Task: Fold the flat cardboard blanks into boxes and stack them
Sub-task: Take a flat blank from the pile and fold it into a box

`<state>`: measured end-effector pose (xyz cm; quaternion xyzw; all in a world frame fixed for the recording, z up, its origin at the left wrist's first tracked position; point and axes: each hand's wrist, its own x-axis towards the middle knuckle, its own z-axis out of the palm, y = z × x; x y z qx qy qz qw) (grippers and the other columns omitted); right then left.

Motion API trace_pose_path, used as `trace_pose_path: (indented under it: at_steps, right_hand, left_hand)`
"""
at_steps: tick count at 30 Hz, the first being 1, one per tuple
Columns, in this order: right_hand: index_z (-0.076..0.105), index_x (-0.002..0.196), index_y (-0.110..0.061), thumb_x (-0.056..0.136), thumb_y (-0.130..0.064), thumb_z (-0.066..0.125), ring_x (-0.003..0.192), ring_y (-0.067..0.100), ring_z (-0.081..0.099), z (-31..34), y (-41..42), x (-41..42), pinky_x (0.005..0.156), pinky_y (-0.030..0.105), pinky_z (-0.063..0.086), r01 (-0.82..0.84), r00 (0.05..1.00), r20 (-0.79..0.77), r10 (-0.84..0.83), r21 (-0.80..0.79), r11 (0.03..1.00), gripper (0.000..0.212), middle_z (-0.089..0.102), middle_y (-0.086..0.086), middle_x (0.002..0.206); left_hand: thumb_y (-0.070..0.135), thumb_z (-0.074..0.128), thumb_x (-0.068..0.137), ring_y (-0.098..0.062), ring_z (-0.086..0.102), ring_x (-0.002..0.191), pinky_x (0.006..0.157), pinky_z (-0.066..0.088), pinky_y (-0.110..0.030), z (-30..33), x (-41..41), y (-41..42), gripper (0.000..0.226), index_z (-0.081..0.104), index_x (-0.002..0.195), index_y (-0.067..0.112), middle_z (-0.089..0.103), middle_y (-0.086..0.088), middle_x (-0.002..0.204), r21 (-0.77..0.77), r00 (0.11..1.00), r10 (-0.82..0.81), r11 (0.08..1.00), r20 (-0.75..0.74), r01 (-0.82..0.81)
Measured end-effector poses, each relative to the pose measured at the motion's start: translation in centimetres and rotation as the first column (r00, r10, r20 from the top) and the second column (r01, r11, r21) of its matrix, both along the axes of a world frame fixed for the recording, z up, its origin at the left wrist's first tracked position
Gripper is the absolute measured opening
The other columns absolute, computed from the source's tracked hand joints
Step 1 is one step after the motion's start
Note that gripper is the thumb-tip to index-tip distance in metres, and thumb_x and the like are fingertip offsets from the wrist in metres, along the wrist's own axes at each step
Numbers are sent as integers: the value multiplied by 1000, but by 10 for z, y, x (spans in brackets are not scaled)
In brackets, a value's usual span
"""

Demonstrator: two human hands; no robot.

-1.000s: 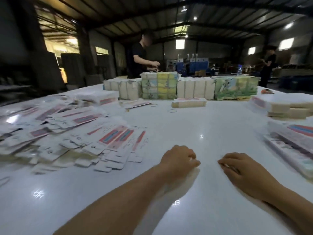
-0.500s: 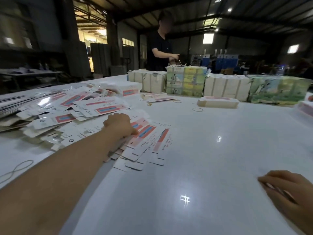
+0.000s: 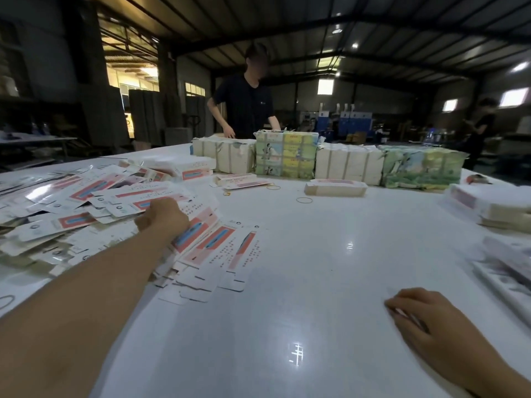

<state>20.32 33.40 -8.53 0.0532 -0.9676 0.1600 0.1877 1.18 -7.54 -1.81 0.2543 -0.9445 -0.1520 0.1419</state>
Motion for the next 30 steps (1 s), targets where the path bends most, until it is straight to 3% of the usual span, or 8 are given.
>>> trace_pose_path:
  at_steps: [4, 7, 11, 14, 19, 26, 28, 30]
  right_hand:
    - [64, 117, -33, 94, -32, 52, 111, 5, 46, 0, 1, 0, 91, 19, 35, -22, 999, 25, 21, 39, 999, 26, 51, -18, 115]
    - [63, 117, -34, 94, -33, 51, 112, 6, 46, -1, 1, -1, 92, 20, 35, -8, 1000, 26, 7, 52, 999, 26, 52, -18, 119]
    - [64, 115, -35, 94, -33, 51, 110, 6, 46, -3, 2, -2, 88, 19, 33, -4, 1000, 17, 3, 46, 999, 25, 53, -19, 118]
    - [63, 116, -36, 95, -35, 49, 111, 4, 44, -3, 2, -4, 90, 20, 34, 0, 1000, 31, -2, 44, 999, 25, 52, -20, 120]
    - [64, 116, -33, 95, -33, 49, 109, 6, 45, -4, 2, -5, 86, 19, 31, -10, 999, 34, 10, 1, 1000, 26, 54, -17, 121]
    - [71, 100, -16, 91, -16, 56, 96, 6, 58, 0, 1, 2, 83, 13, 43, -11, 999, 29, 16, -166, 986, 18, 64, -8, 105]
    - [70, 80, -12, 90, -2, 51, 65, -3, 61, 7, 1, 8, 59, 6, 44, 50, 998, 4, -57, -526, 849, 23, 69, -9, 81]
    - [65, 73, -12, 90, 3, 40, 43, 8, 58, 14, 4, 10, 40, 20, 45, 95, 991, 47, -121, -897, 431, 34, 66, -4, 56]
  left_hand:
    - [29, 75, 78, -20, 56, 53, 43, 36, -24, 18, -3, -12, 32, 50, 76, 10, 58, -9, 67, 82, 993, 5, 997, -116, 5]
    - [35, 73, 80, -21, 51, 60, 50, 33, -28, 21, 2, -19, 30, 54, 79, 11, 57, -9, 72, -53, 997, 15, 998, -74, -19]
    - [38, 60, 88, -33, 51, 99, 89, 39, -45, 8, 6, -32, 30, 61, 105, 12, 57, -16, 105, -137, 993, 95, 985, -73, -104]
    - [28, 51, 95, -24, 61, 73, 73, 52, -39, 18, 12, -20, 23, 65, 106, 14, 62, -8, 86, 7, 946, -178, 982, -270, 187]
    - [27, 55, 93, -10, 69, 63, 49, 51, -22, 39, 57, 69, 13, 66, 93, 34, 70, 7, 73, 302, 675, -644, 604, -359, 737]
    - [26, 50, 97, 1, 67, 67, 47, 45, -9, -19, 119, 181, 24, 63, 85, 42, 69, 22, 72, 425, 401, -867, 255, -297, 868]
    - [29, 47, 98, 2, 67, 70, 50, 46, -9, -38, 126, 190, 22, 62, 88, 42, 68, 23, 75, 376, 354, -899, 244, -257, 894]
    - [30, 45, 99, 5, 65, 72, 52, 46, -8, -48, 128, 189, 25, 60, 85, 44, 64, 31, 74, 311, 305, -924, 227, -229, 923]
